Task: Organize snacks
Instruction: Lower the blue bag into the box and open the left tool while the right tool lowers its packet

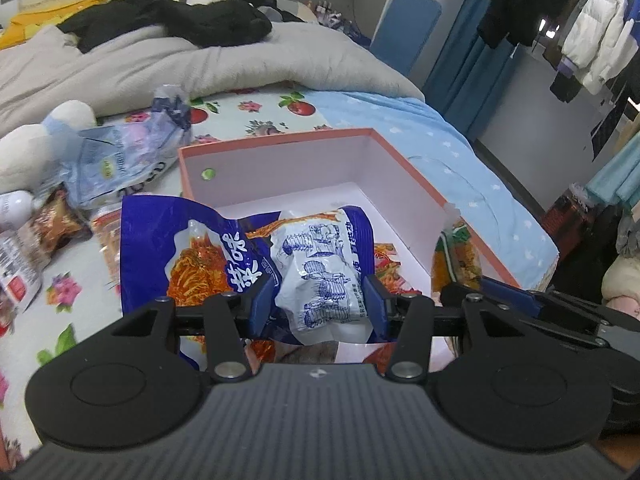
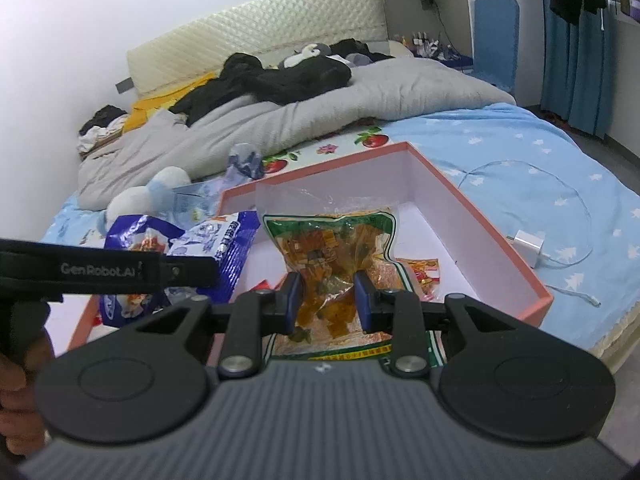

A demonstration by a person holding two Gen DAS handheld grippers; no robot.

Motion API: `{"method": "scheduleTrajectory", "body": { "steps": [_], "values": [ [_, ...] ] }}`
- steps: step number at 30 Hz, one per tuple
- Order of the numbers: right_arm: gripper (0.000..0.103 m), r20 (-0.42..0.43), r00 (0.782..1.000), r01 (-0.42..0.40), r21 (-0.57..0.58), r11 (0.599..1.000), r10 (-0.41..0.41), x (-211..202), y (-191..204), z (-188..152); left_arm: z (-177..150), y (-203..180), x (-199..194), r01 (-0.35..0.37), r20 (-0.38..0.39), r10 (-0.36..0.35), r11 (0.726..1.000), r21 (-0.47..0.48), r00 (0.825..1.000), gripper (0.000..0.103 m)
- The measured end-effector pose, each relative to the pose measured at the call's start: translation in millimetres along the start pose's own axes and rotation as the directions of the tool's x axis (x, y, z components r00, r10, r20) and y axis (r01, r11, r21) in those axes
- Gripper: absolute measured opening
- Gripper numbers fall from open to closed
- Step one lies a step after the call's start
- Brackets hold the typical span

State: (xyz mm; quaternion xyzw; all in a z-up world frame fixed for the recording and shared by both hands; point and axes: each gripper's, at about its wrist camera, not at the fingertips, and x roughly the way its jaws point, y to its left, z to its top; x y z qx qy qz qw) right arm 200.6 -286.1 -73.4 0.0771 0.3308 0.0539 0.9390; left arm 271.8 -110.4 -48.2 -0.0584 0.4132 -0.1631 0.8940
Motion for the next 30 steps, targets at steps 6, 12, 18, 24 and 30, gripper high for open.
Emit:
{"method": "scheduleTrajectory", "body": {
  "steps": [6,12,18,24,30],
  "values": [
    [0.032,-0.034,0.999,0.012,0.006,1.0,-0.012,35.5,-16.3,8.9,18.8,-5.3,42.4,-0.049,-0.019,0.051,0.996,0.074,0.999,0.055],
    [0.033,-0.08,0.997,0.008,0.023,1.0,-0.006,68.1,-23.8,10.4,27.9,-2.3,76.4,-0.047,-0.055,0.052,0.995,0.087,0.997,0.055],
    [0.041,-0.128,0.992,0.03,0.057,0.998,-0.023,87.6,-28.4,5.3,32.9,5.7,92.2,-0.066,-0.076,0.073,0.994,0.085,0.994,0.064],
    [0.053,-0.113,0.993,0.037,0.059,0.998,-0.03,81.3,-21.7,5.9,34.0,12.6,73.5,-0.065,-0.037,0.068,0.995,0.07,0.997,0.064],
    [0.053,-0.077,0.997,0.01,0.044,0.999,-0.007,52.2,-7.7,4.6,26.0,12.8,31.7,-0.075,0.013,0.075,0.995,0.066,0.997,0.064]
  ]
}}
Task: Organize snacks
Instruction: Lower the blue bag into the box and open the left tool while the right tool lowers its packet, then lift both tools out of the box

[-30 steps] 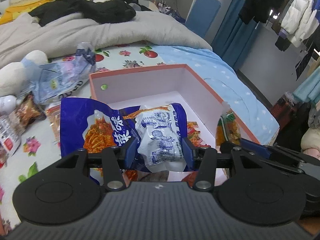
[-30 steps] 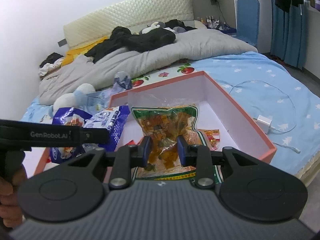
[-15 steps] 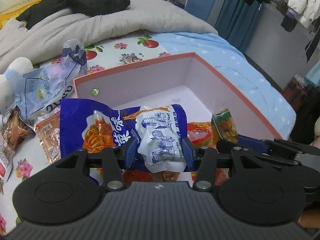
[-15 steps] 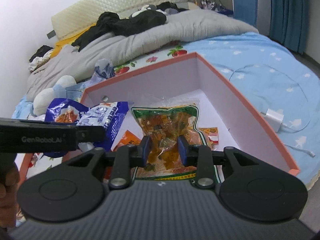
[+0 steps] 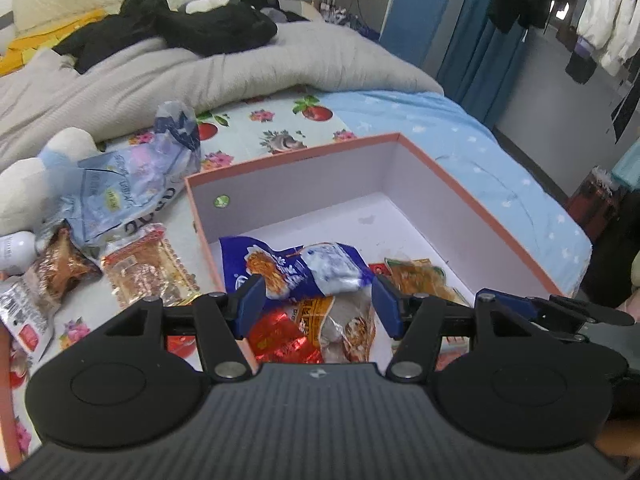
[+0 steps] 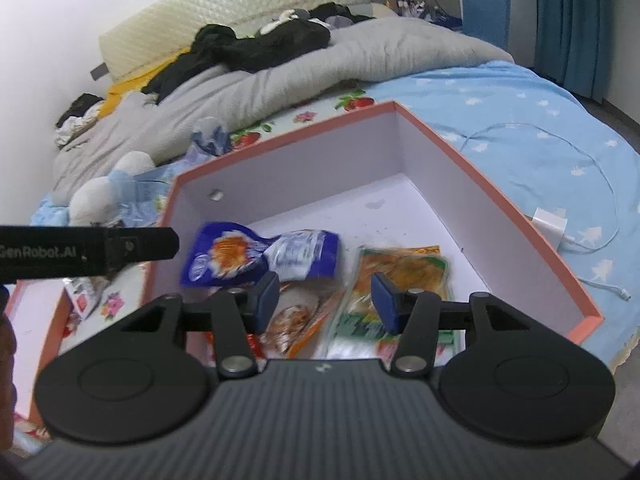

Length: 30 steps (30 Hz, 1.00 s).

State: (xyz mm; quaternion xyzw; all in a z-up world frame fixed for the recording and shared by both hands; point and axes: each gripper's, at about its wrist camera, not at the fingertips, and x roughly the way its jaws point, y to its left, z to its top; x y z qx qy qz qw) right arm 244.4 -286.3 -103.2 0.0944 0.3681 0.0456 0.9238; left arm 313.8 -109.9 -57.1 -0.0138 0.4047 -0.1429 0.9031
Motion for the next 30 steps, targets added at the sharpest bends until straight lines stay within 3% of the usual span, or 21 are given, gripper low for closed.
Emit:
{"method": "scheduleTrajectory", "body": {
  "steps": [16,24,30],
  "values": [
    [0.053,0.118,0.99,-0.072,-0.064,0.995,0.079,-100.6,59.3,-30.3,-58.6,15.9,-146.3,-0.03,0.135,0.036,0.998,-0.048,0.99,0.064],
    [0.053,0.126,0.983,-0.119,-0.114,0.986,0.133,-131.4,85.8,-56.7,-103.8,31.9,-201.4,-0.064,0.165,0.081,0.993,-0.104,0.983,0.065],
    [0.053,0.116,0.979,-0.149,-0.158,0.976,0.168,-144.0,101.4,-75.8,-135.2,44.1,-219.8,-0.091,0.156,0.111,0.987,-0.132,0.981,0.065]
  ]
}}
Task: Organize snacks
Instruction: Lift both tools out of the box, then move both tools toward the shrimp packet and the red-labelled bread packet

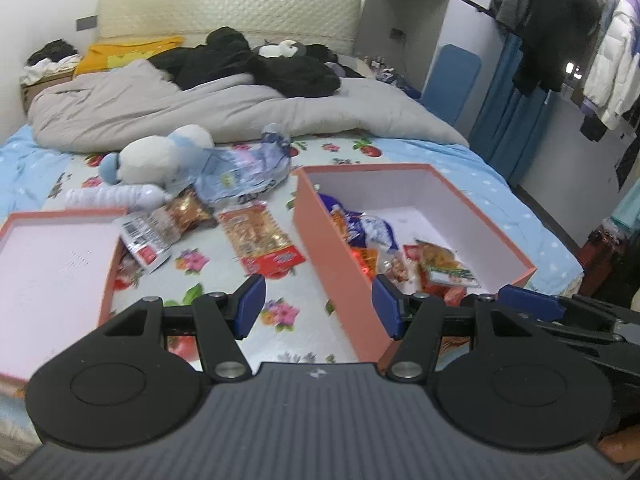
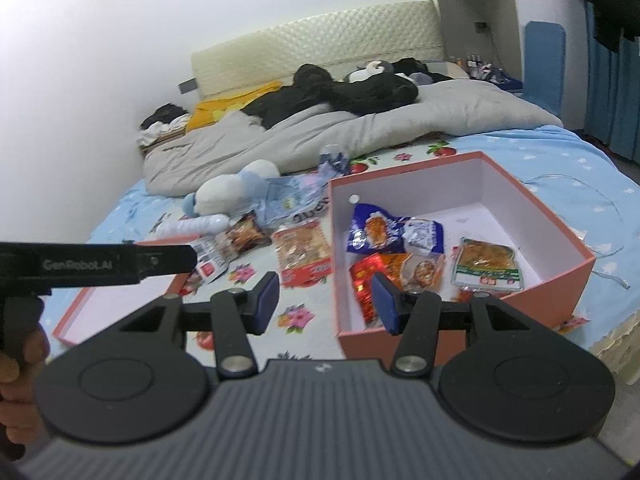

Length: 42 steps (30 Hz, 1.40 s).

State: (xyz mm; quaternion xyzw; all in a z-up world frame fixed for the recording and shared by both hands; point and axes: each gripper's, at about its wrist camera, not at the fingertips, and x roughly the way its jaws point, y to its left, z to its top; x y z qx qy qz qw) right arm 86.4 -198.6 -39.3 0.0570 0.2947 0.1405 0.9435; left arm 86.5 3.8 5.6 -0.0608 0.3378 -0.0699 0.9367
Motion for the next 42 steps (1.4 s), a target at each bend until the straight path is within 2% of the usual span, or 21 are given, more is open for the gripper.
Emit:
{"method": "scheduleTrajectory", "body": {
  "steps": [7,14,30,33,36,42],
  "values": [
    [0.053,-0.034,0.999,-0.032,-0.048,0.998,0.03,10.3,20.6,-10.9,-21.2,26.2,-7.1,-0.02,-0.024,0.019,0.998,-0.065,1.0,0.065],
    [0.053,-0.054,0.998,-0.037,-0.063,0.997,0.034,28.8,28.4,-8.7,-17.7,51.4,4.3,-0.049,-0.037,0.045,0.993,-0.108,0.998,0.065],
    [0.053,-0.125,0.992,-0.043,-0.076,0.996,0.033,93.2,41.0,-7.9,-2.0,91.4,65.4,-0.073,-0.092,0.06,0.987,-0.145,0.994,0.066],
    [0.053,-0.111,0.993,-0.055,-0.088,0.995,0.045,106.8,44.2,-8.3,1.9,101.0,80.0,-0.084,-0.102,0.07,0.987,-0.135,0.992,0.067],
    [0.053,-0.08,0.996,-0.04,-0.11,0.993,0.032,125.1,51.9,-13.5,4.0,110.5,97.7,-0.097,-0.104,0.085,0.988,-0.117,0.991,0.078],
    [0.053,-0.055,0.998,-0.025,-0.126,0.992,0.018,160.7,63.0,-18.0,12.9,140.9,136.1,-0.112,-0.147,0.091,0.984,-0.137,0.985,0.079]
  ]
}}
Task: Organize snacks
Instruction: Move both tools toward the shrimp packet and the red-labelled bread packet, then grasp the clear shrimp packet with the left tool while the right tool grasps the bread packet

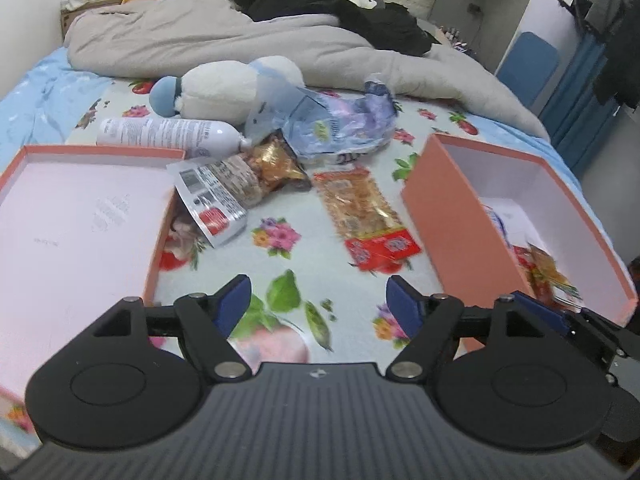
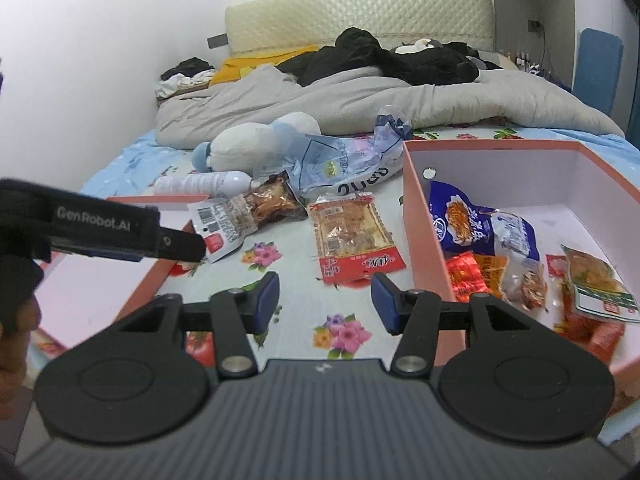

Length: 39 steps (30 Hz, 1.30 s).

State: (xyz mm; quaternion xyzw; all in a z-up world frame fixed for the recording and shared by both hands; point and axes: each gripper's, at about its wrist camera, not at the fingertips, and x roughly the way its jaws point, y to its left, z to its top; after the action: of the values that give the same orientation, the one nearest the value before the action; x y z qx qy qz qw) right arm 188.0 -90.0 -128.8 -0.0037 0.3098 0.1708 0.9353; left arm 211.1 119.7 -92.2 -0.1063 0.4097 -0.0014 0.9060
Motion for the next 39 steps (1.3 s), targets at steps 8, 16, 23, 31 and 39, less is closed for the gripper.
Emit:
{"method": "scheduleTrajectory", "body": {
  "steps": [8,16,23,31,39],
  "values": [
    [0.053,-0.002,1.0,0.017,0.02,1.0,-0.017,47.8,1.3,5.5,31.9,15.5,44.6,0.002,-0.017,-0.001,0.997,0.074,1.0,0.09],
    [0.073,-0.014,0.999,0.036,-0.006,0.999,-0.036,88.7,1.3,7.4,62.7,28.8,90.1,-0.035,-0.016,0.038,0.99,0.134,0.999,0.09],
    [0.081,-0.009,0.998,0.056,-0.041,0.998,-0.056,126.2,6.3,14.4,87.2,41.8,137.1,-0.038,-0.035,0.046,0.981,0.188,0.998,0.09],
    [0.081,-0.025,0.995,0.091,-0.049,0.995,-0.092,190.2,2.8,33.9,110.2,49.9,180.0,-0.006,-0.054,0.021,0.963,0.268,0.998,0.09],
    [0.081,-0.073,0.991,0.11,-0.086,0.99,-0.116,241.1,-5.4,45.0,123.7,73.0,218.5,0.098,-0.135,-0.065,0.962,0.257,0.989,0.09]
  ]
}}
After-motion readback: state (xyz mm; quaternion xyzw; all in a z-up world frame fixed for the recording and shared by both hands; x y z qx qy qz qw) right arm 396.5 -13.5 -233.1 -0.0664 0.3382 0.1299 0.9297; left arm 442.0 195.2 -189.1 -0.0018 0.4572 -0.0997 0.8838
